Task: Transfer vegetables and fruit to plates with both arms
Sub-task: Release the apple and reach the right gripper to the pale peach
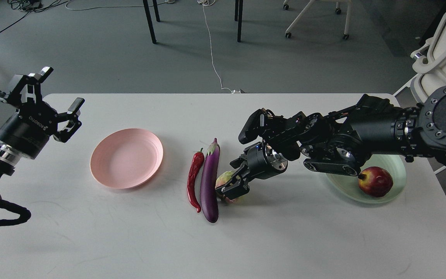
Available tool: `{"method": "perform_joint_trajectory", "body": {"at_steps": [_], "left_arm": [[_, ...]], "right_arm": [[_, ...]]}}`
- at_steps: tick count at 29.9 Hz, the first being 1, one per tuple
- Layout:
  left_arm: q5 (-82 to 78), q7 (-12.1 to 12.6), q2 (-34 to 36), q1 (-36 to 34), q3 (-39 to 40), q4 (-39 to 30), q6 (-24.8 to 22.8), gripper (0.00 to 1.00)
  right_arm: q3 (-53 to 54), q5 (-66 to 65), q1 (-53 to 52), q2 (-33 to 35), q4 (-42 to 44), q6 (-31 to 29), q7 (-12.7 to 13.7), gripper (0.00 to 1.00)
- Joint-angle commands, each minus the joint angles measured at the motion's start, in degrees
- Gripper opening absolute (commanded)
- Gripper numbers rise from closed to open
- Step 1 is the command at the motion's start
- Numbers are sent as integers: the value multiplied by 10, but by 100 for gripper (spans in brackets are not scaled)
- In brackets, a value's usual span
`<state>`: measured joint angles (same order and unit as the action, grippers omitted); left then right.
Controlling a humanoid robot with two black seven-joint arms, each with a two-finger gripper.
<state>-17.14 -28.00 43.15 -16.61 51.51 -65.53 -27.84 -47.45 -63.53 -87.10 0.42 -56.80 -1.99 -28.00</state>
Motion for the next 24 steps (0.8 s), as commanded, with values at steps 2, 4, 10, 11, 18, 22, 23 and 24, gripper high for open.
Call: {"method": "perform_joint_trajectory", "body": {"at_steps": [2, 4, 10, 11, 18, 22, 23, 24], "left_arm": [[0, 0, 4, 0, 1, 0, -1, 99], [1, 0, 4, 1, 1, 0, -1, 99], [1, 0, 7, 1, 1, 0, -1, 99], [1, 0, 7, 1, 1, 0, -1, 99], [1, 0, 8, 1, 1, 0, -1, 99], [1, 0, 8, 2, 1, 0, -1, 99], [1, 0, 8, 1, 2, 0, -2, 99], [1, 0, 8, 1, 1, 0, -2, 99]], "right_arm": [[-3, 0, 0, -4, 3, 1, 0, 82], [-15, 0, 1, -4, 7, 1, 0, 79], [-25, 0, 2, -4, 12, 8, 0, 65], [-25, 0, 1, -4, 12, 8, 0, 61], [-25, 1, 0, -4, 9, 8, 0, 41], [-25, 3, -4, -4, 8, 8, 0, 38], [-24, 4, -6, -4, 6, 8, 0, 38], [-24, 4, -9, -4, 6, 8, 0, 38]]}}
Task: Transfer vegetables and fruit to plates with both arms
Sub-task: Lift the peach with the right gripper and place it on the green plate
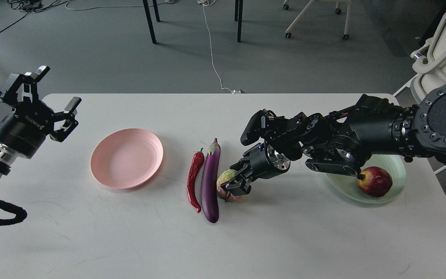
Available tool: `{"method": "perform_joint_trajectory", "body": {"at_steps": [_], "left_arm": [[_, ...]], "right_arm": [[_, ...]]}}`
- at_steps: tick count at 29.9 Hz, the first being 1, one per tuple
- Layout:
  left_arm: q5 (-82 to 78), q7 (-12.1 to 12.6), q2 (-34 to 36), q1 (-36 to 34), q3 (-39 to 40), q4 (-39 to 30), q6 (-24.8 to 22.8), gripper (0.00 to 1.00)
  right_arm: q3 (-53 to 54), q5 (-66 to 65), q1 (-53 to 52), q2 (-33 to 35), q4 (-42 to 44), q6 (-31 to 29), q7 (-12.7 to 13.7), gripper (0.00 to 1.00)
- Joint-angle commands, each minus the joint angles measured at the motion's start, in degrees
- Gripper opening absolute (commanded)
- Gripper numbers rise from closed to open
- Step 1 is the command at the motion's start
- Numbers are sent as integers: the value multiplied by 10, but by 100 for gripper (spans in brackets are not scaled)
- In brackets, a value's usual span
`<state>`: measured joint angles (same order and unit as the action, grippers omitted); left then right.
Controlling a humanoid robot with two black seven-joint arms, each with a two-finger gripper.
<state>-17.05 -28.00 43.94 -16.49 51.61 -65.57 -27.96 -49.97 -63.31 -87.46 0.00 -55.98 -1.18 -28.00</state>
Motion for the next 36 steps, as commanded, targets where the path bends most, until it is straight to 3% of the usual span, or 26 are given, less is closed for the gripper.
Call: {"method": "perform_joint_trajectory", "body": {"at_steps": [1, 12, 20, 31, 36], "left_arm": [[0, 0, 1, 1, 0, 0, 0, 99], [4, 0, -2, 6, 5, 0, 0, 99], [-2, 0, -3, 6, 1, -9, 0, 99], [-19, 0, -3, -1, -5, -17, 26, 99], [-54, 0, -3, -1, -5, -30, 28, 99]], "right_arm": [[1, 1, -9, 5, -5, 0, 0, 38], [4, -51, -117, 230, -84, -3, 0, 40], [0, -148, -100, 378, -78, -5, 0, 40], [15, -147, 15, 418, -32, -1, 0, 47], [42, -147, 61, 415, -3, 0, 0, 67]]}}
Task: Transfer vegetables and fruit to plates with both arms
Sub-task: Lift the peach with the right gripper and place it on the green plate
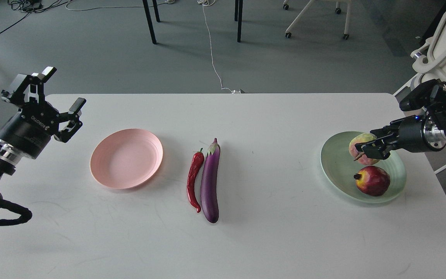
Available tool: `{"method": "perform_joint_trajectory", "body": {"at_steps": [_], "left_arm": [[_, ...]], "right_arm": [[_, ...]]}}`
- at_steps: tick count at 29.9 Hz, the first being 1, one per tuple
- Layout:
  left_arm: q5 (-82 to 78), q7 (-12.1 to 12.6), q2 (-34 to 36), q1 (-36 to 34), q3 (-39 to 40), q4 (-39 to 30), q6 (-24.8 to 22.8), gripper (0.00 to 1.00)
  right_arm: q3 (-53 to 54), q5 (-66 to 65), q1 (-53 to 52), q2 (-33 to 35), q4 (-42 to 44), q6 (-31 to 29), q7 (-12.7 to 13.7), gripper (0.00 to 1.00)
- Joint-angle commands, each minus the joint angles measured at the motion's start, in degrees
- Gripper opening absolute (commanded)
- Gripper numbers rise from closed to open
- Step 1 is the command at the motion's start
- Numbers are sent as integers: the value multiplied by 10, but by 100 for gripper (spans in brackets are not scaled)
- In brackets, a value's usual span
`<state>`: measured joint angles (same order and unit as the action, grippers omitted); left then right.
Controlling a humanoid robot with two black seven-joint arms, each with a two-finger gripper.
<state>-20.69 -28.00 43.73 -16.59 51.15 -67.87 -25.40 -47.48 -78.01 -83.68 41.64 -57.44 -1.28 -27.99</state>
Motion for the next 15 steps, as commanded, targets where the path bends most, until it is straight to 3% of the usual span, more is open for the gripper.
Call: {"method": "perform_joint_trajectory", "body": {"at_steps": [1, 7, 15], "left_arm": [[-22, 0, 0, 0, 0, -9, 4, 99], [-36, 0, 2, 0, 0, -9, 8, 99], [-104, 0, 62, -2, 0, -74, 10, 99]], "right_arm": [[19, 0, 28, -1, 13, 0, 0, 69], [34, 2, 34, 1, 18, 2, 0, 94], [130, 47, 40, 13, 10, 1, 0, 96]]}}
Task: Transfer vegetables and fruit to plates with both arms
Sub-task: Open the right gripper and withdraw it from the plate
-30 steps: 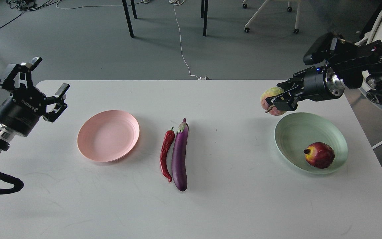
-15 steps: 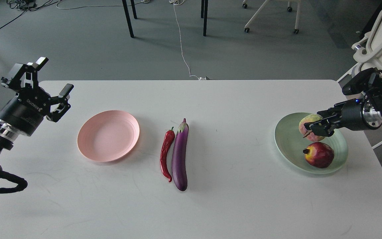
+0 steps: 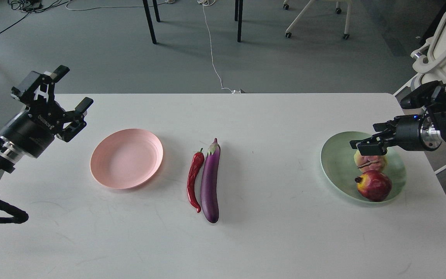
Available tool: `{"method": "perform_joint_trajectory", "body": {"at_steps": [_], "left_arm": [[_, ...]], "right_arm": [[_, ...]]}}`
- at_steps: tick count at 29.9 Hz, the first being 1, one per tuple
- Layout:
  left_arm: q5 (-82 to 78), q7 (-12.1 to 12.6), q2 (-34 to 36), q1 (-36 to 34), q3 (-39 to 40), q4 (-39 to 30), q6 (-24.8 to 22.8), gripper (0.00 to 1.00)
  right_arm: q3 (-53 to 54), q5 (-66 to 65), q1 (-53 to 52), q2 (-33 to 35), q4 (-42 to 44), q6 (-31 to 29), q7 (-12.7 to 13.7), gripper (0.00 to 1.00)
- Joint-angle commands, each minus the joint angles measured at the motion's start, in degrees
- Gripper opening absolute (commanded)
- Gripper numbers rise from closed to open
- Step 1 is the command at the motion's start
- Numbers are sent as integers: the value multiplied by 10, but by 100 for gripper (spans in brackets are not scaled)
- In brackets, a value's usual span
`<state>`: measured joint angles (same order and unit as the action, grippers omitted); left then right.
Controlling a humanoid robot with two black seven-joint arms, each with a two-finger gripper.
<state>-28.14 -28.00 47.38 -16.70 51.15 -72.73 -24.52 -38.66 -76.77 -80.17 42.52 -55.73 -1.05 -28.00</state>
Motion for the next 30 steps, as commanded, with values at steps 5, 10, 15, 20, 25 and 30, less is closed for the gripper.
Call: {"method": "perform_joint_trajectory", "body": {"at_steps": [5, 10, 15, 20, 25, 30], "left_arm": [[-96, 0, 32, -29, -1, -37, 12, 99], [-152, 0, 30, -57, -14, -41, 11, 99], [-167, 0, 29, -140, -100, -41, 11, 99], [-224, 0, 21, -238, -193, -39, 11, 99], [-306, 0, -16, -336, -293, -29, 11, 99], [-390, 0, -91, -434, -389, 27, 11, 99]], "right_arm": [[167, 230, 90, -25, -21, 1, 0, 96], [326, 420, 196, -81, -53, -5, 0, 95], [415, 667, 255, -85, -51, -68, 0, 95], [453, 794, 285, -72, 6, -247, 0, 95], [462, 821, 315, -39, 61, -269, 0, 95], [462, 824, 346, -13, 70, -269, 0, 95]]}}
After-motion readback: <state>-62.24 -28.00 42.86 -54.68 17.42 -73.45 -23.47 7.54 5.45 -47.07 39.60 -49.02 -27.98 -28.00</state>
